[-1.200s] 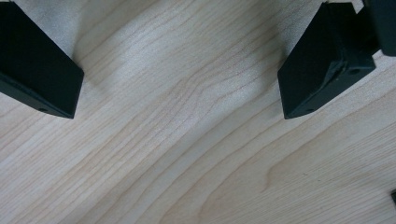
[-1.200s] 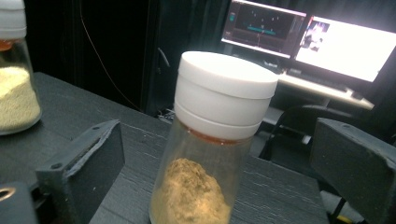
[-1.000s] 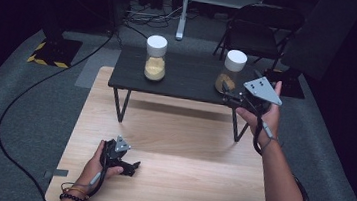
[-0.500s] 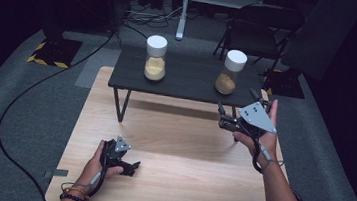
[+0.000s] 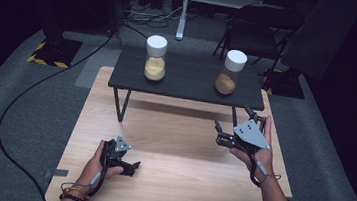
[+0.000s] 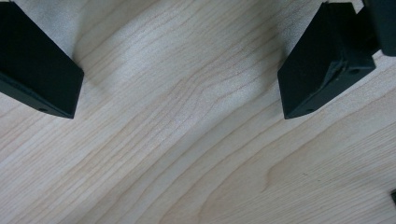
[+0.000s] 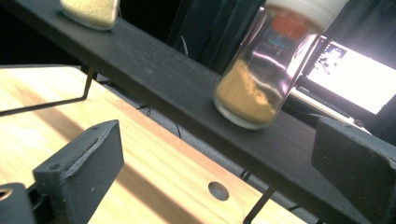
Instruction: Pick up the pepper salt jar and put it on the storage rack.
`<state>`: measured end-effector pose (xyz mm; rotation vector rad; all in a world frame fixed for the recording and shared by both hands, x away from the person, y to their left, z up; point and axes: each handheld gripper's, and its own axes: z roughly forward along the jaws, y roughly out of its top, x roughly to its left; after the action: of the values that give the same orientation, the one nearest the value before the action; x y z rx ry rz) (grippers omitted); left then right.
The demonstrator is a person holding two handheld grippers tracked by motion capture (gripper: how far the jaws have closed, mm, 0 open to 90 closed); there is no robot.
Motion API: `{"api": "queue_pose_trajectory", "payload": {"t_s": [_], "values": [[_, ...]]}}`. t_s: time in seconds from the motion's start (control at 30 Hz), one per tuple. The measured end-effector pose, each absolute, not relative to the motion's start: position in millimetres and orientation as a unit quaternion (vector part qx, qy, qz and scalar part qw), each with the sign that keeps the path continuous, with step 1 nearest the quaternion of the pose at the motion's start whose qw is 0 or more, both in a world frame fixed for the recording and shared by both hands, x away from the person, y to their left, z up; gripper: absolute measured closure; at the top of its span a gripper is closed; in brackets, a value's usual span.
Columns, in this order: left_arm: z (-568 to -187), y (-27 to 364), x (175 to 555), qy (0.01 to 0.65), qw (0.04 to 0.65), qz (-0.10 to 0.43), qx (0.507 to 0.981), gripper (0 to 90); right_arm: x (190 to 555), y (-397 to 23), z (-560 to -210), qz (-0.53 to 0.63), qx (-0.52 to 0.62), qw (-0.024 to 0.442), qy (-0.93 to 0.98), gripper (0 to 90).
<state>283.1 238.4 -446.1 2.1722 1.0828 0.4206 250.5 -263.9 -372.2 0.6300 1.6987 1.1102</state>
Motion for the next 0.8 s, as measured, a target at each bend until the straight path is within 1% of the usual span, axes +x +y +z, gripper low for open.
{"api": "queue_pose_trajectory", "payload": {"t_s": [0.5,0.8], "values": [[-446.1,238.4,283.2,0.415,0.333,0.161,0.832,0.4,233.7,-262.9,-415.1,0.412,0.224,0.484,0.739,2.2],[-446.1,238.4,283.1,0.414,0.333,0.161,0.832,0.4,229.2,-265.2,-439.5,0.378,0.227,0.476,0.761,2.2]]}}
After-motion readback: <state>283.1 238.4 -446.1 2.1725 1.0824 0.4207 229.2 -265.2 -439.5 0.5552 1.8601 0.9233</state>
